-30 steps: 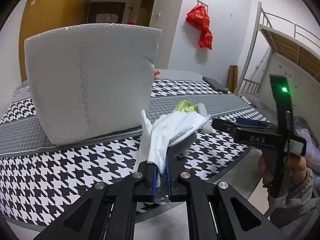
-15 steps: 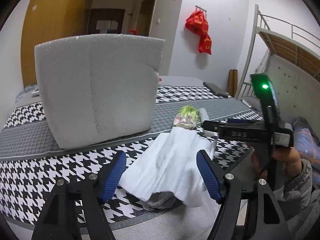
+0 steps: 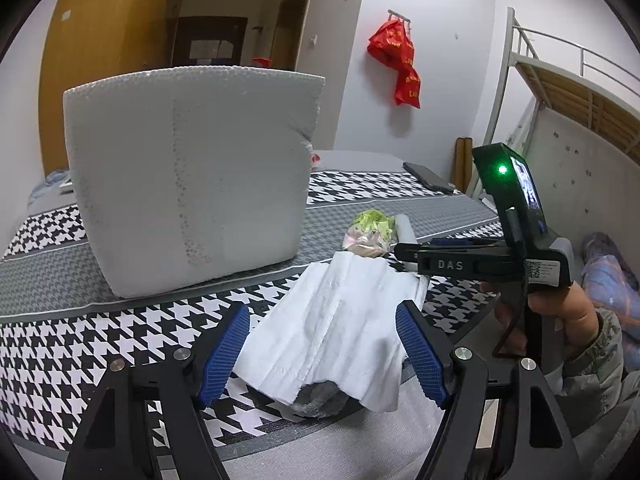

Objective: Organize soft objects

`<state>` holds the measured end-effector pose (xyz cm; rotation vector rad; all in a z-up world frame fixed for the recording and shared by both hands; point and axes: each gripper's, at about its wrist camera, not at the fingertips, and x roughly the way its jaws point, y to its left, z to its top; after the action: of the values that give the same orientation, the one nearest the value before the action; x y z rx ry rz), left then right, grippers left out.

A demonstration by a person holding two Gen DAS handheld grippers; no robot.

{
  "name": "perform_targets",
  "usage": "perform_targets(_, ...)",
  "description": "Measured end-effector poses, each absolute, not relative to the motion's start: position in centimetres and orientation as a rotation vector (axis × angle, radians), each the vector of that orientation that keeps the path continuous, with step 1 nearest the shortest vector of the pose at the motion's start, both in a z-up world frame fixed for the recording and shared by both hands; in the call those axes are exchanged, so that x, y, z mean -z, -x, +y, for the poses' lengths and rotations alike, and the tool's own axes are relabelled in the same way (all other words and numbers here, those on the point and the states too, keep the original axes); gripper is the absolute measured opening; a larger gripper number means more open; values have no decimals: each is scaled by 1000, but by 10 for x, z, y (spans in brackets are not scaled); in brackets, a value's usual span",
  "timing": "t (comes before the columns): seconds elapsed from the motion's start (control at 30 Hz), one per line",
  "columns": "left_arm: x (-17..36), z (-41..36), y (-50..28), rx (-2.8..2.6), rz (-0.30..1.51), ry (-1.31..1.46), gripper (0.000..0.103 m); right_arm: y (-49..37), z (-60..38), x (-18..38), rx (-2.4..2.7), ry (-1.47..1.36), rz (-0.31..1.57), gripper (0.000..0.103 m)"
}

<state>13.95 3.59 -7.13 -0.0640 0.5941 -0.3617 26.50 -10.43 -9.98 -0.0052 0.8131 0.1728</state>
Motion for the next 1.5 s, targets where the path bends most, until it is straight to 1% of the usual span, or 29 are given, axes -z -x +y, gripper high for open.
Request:
perform_targets(0.07, 70, 35, -138, 363, 589, 63, 77, -266, -101, 99, -173, 18, 813, 54)
perform_targets(0.17, 70, 34, -136, 362, 583, 62, 79, -267, -96, 99, -177, 33, 821, 45)
perform_targets(0.2, 70, 34, -136, 360, 583, 64, 79, -268, -95, 99, -179, 39, 824, 44)
perform_targets(0.27, 70, 33, -134, 362, 580, 65, 80, -268, -93, 98, -183, 48, 825, 38)
perform_targets(0.3, 69, 32, -133, 363, 578, 65, 80, -268, -92, 98, -188, 49, 825, 37)
perform_targets(0.37, 69, 31, -132, 365, 576, 63, 83, -268, -94, 98, -194, 43, 826, 30)
perform_targets(0.4, 68, 31, -132, 364, 575, 61, 85, -268, -96, 98, -204, 29, 829, 28)
perform_targets(0.5, 68, 28, -131, 372, 572, 58, 86, -268, -104, 96, -230, -13, 837, 23)
perform_targets(0.7, 68, 21, -131, 381, 570, 47, 86, -255, -113, 89, -239, -19, 810, 20)
perform_targets(0.77, 68, 20, -132, 380, 572, 46, 86, -252, -118, 89, -228, -14, 808, 14)
perform_targets(0.97, 67, 21, -136, 380, 569, 57, 86, -248, -139, 86, -174, -42, 804, 14)
perform_targets(1.1, 65, 21, -137, 388, 563, 57, 86, -248, -137, 82, -183, -38, 796, 15)
perform_targets(1.13, 66, 21, -137, 391, 562, 55, 86, -250, -134, 82, -192, -38, 798, 17)
perform_targets(1.17, 66, 21, -136, 396, 562, 52, 86, -250, -130, 82, -206, -26, 795, 26)
perform_targets(1.2, 67, 22, -136, 399, 564, 49, 86, -251, -127, 83, -210, -11, 795, 32)
perform_targets(1.23, 68, 22, -135, 400, 565, 49, 86, -251, -124, 83, -212, 3, 795, 43)
perform_targets(1.5, 68, 14, -129, 480, 576, 48, 86, -262, -120, 93, -192, 35, 828, 44)
